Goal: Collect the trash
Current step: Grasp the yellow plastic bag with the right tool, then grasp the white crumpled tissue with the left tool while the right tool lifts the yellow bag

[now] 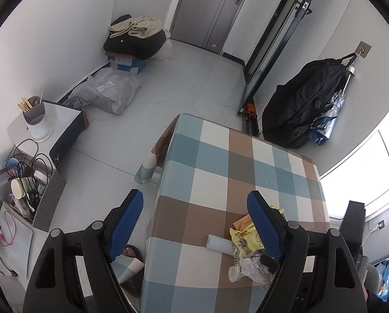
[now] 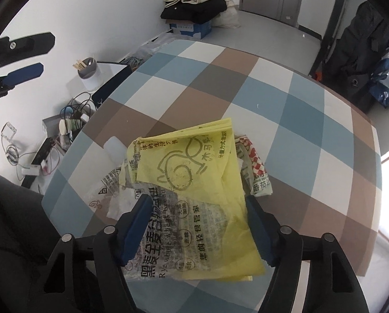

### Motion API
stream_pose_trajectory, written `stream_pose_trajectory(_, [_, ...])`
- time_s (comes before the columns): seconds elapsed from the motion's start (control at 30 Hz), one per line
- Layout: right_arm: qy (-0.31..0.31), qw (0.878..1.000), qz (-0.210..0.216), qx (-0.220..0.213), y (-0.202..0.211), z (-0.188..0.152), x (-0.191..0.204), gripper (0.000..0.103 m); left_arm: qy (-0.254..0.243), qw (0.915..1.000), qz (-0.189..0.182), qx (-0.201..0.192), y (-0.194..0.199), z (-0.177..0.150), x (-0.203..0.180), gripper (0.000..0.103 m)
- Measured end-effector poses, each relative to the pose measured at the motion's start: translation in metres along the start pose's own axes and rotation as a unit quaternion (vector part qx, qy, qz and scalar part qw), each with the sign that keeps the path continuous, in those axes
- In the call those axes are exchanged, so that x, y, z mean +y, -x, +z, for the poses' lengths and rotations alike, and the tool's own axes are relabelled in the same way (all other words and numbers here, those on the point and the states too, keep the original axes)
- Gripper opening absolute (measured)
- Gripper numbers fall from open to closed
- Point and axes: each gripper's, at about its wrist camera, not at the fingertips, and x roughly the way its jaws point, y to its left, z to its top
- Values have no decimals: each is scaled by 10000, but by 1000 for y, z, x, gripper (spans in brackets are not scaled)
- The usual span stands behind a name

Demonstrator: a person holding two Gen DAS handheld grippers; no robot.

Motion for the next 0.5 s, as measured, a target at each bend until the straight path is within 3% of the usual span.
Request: stream_pose_trajectory(0.5, [-361,9979,275,-464,34,-12,-24,19,-53,9993,280,247,-15,-9,-7,79])
